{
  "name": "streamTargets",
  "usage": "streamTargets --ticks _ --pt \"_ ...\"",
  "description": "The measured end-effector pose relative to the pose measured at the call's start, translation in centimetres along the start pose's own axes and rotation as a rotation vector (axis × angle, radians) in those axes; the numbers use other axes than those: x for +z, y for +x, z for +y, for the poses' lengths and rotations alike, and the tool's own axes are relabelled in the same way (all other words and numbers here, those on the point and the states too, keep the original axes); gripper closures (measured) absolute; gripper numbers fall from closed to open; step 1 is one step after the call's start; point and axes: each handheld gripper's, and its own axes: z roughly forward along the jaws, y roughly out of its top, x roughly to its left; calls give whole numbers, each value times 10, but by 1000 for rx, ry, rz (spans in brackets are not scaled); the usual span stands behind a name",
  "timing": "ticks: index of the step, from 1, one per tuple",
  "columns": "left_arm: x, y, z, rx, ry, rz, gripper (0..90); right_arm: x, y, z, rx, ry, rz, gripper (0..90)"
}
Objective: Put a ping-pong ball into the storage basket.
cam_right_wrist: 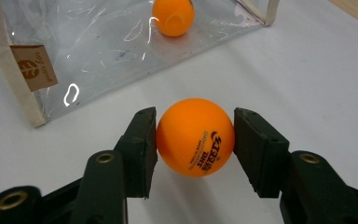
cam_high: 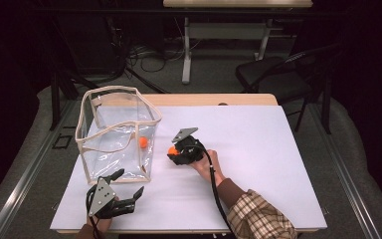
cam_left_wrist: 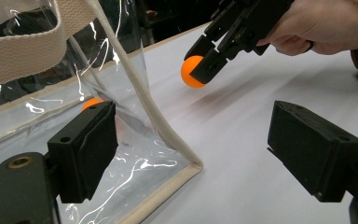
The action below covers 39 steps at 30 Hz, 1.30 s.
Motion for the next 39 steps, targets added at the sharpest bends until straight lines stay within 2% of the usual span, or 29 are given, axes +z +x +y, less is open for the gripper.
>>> streamTargets --ticks 9,39 --pt "0 0 0 1 0 0 158 -8 -3 5 14 -20 -2 506" --pt "0 0 0 1 3 -3 158 -37 -18 23 15 -88 -38 506"
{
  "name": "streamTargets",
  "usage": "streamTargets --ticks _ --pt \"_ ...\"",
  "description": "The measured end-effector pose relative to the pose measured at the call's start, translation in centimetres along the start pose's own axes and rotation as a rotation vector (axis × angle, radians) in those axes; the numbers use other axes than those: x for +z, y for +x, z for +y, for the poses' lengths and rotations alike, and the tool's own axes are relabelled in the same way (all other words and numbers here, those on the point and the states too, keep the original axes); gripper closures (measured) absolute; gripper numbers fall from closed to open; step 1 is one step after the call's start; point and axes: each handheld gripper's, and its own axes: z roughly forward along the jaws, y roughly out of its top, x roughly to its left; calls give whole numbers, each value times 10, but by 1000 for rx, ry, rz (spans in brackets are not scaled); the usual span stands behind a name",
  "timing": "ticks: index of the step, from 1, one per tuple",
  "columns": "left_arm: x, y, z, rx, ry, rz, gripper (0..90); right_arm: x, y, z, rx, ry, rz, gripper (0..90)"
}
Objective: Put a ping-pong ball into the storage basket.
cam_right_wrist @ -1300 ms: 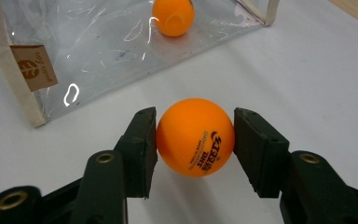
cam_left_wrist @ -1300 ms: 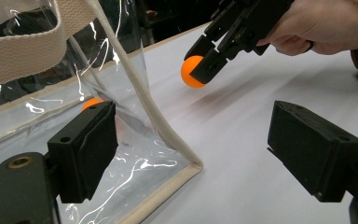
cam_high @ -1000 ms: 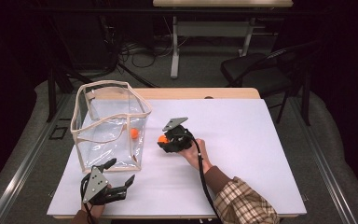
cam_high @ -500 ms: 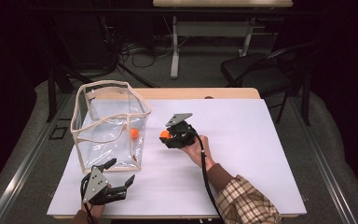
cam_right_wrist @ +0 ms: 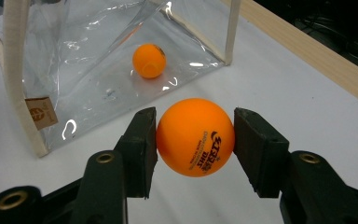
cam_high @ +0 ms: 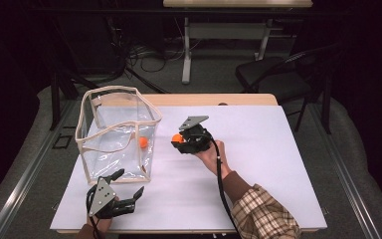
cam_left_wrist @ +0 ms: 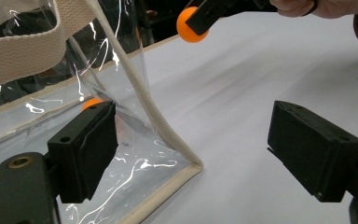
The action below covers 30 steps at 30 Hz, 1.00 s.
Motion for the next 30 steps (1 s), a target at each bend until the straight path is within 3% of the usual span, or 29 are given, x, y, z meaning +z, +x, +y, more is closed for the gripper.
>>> streamTargets --ticks 30 --pt "0 0 0 6 2 4 158 -18 -10 19 10 -70 -31 506"
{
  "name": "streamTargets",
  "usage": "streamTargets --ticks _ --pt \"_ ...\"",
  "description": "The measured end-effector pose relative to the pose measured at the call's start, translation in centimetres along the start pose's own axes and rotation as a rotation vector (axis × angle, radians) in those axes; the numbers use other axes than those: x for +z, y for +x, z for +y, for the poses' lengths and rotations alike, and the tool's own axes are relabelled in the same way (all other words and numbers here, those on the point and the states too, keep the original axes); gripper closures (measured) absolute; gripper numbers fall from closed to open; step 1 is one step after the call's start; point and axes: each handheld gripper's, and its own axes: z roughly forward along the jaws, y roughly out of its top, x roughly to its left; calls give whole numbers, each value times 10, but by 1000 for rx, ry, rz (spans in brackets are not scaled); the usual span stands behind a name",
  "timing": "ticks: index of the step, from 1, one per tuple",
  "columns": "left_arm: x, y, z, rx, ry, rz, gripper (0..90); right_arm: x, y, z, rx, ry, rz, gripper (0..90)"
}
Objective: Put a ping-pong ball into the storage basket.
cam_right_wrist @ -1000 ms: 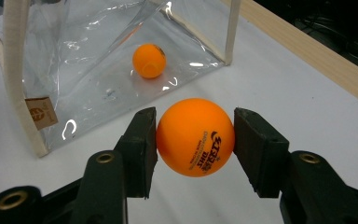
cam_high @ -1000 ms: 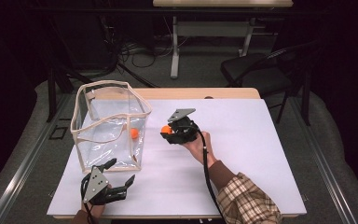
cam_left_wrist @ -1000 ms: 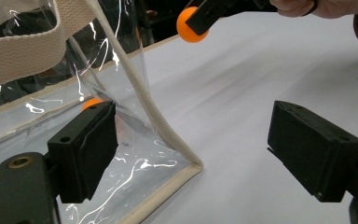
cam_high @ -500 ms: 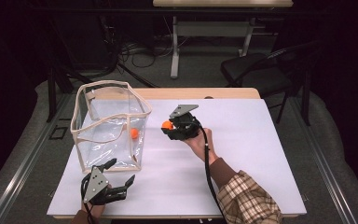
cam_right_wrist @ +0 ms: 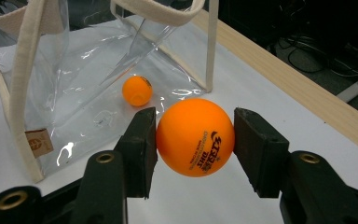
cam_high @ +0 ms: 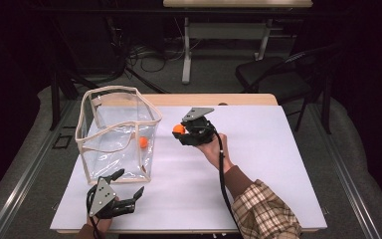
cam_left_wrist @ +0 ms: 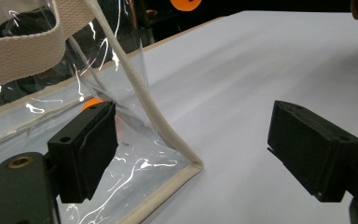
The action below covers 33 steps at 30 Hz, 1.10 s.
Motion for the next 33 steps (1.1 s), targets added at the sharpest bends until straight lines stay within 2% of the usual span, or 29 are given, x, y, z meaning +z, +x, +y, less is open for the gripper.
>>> streamTargets --ticks 33 --pt "0 0 0 0 1 0 158 -8 -8 28 -10 -52 -23 506"
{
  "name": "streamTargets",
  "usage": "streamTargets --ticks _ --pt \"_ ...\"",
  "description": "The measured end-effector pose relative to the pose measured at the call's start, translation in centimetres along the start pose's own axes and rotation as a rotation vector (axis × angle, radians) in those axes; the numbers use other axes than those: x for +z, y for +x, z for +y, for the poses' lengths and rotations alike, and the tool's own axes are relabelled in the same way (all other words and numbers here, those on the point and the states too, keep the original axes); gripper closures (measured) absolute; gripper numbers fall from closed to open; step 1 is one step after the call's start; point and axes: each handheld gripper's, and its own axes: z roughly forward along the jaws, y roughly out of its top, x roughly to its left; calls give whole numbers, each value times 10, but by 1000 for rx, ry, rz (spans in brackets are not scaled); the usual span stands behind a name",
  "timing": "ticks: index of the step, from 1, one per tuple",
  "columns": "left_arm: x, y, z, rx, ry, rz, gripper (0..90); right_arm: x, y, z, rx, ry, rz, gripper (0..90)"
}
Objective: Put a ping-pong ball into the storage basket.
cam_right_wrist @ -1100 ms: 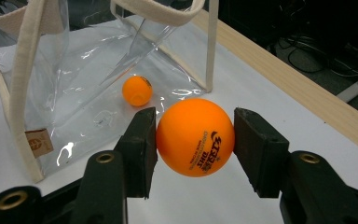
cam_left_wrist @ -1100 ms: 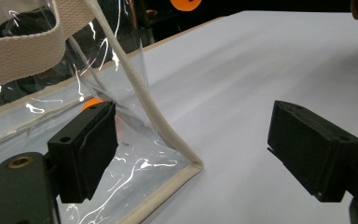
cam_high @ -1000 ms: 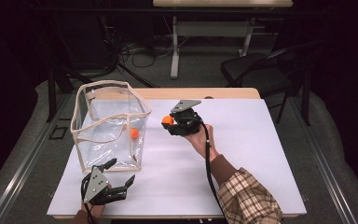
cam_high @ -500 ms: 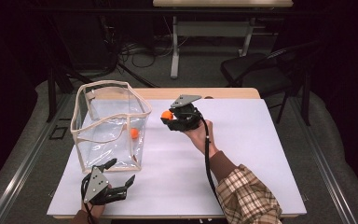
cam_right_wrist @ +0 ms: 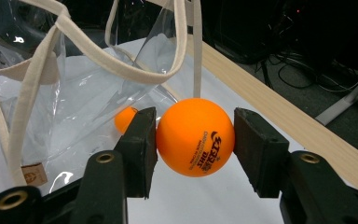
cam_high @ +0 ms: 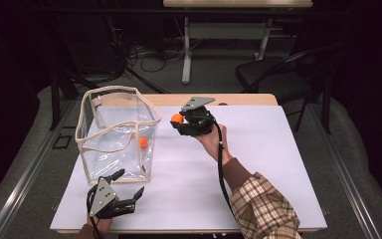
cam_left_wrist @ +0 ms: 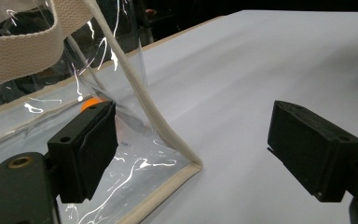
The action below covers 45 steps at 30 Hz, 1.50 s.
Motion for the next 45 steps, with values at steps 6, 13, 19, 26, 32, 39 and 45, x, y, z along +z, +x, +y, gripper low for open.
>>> streamTargets --ticks 6,13,19,26,32,39,45 --pt "-1 0 0 3 -3 0 158 0 -1 5 -3 -6 -4 506" --pt "0 0 0 3 -3 -1 158 0 -1 11 -8 -17 -3 506" --pt "0 0 0 0 -1 -1 158 -1 0 17 -18 -27 -4 506" --pt "0 0 0 0 -1 -1 158 -1 0 22 -18 -32 -7 506" --pt "0 0 0 0 1 -1 158 -1 0 29 -28 -39 -7 506" --pt "-1 0 0 4 -2 -2 158 0 3 37 -37 -49 -4 506" --pt "0 0 0 2 -2 -4 158 1 3 42 -35 -60 -1 506"
